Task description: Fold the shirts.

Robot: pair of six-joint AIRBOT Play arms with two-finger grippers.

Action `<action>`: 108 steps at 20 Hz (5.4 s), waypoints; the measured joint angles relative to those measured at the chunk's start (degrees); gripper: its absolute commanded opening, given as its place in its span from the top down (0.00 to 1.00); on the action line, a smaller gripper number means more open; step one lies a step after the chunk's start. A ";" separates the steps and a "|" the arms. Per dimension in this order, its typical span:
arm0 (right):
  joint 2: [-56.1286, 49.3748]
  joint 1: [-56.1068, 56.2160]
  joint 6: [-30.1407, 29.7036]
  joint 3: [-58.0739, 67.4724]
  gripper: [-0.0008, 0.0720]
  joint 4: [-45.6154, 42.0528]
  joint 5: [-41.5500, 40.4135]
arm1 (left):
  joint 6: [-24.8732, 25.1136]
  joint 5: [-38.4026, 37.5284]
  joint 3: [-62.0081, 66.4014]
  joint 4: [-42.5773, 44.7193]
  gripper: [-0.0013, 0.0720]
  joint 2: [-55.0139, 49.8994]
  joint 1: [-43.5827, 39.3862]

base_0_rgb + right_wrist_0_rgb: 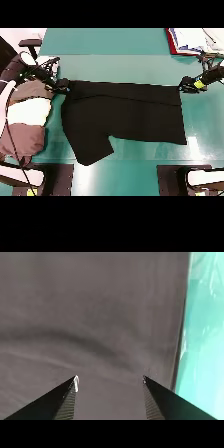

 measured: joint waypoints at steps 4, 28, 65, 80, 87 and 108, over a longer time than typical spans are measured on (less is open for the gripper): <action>8.07 -0.13 -0.87 -5.57 0.34 0.90 1.51 | -1.92 -1.86 -10.56 4.55 0.41 11.32 0.28; 28.72 -10.75 -1.40 -28.65 0.24 -1.40 4.70 | 0.11 9.42 -54.53 -10.27 0.95 40.11 0.28; 8.57 -1.25 3.06 -9.14 0.89 -3.17 2.64 | 2.91 14.51 -19.41 -8.44 0.95 18.21 0.26; -3.45 -14.45 -6.58 -7.78 0.23 9.84 3.96 | 4.13 10.99 -4.17 -13.99 0.95 4.42 -3.87; -7.30 -11.76 -10.38 -13.94 0.97 18.53 -0.11 | 1.77 20.46 -2.91 -14.49 0.95 2.23 -16.28; 5.90 14.38 -4.96 19.37 0.97 31.69 5.35 | -6.10 23.45 16.26 -15.06 0.95 -19.52 -31.80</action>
